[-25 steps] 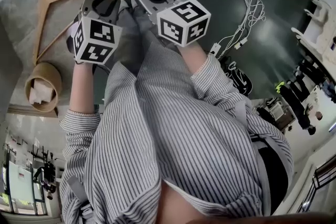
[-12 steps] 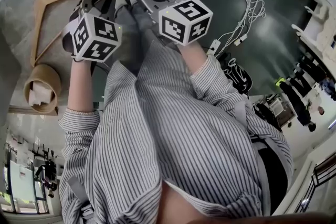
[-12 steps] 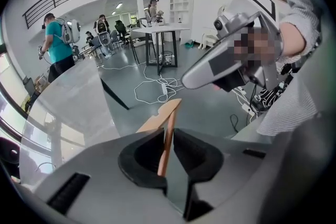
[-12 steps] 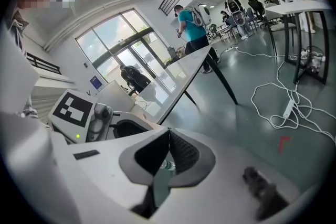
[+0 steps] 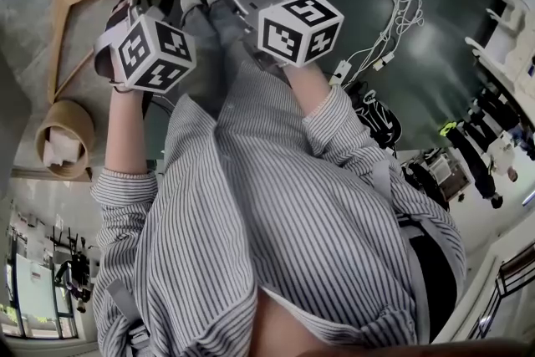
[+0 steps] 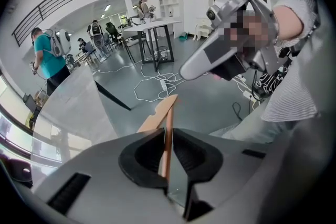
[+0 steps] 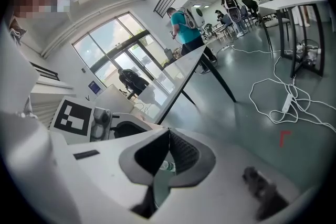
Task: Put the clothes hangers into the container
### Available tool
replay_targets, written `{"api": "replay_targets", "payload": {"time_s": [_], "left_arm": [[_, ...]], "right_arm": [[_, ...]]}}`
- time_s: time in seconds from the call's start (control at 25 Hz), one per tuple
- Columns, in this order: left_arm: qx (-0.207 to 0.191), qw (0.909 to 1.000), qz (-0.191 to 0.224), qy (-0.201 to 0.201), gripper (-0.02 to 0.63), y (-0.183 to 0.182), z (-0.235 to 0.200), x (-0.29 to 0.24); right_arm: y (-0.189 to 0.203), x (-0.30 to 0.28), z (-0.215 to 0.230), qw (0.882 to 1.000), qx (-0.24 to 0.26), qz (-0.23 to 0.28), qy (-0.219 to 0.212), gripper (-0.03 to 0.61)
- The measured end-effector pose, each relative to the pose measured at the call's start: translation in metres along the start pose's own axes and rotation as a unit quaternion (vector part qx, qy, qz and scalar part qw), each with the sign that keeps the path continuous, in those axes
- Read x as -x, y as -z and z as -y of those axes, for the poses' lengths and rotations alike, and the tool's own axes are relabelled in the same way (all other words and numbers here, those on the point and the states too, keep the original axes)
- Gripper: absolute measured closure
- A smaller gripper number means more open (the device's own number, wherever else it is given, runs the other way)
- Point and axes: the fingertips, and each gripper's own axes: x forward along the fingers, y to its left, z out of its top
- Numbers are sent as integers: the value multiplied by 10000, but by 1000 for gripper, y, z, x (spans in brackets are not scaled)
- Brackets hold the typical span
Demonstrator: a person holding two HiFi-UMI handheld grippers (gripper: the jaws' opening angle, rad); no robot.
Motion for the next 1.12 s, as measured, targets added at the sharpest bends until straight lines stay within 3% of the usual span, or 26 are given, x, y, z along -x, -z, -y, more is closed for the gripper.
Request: {"api": "replay_targets", "payload": {"time_s": [0.52,1.12], "left_arm": [[-394,9986,16,-360,571,-3,-3,4],[-186,9957,556,-716,574,-30,-19,57]], "right_arm": [[3,4,-6,9999,35,11,-109,563],[-31,18,-37,9981,441,307,-302,563]]}}
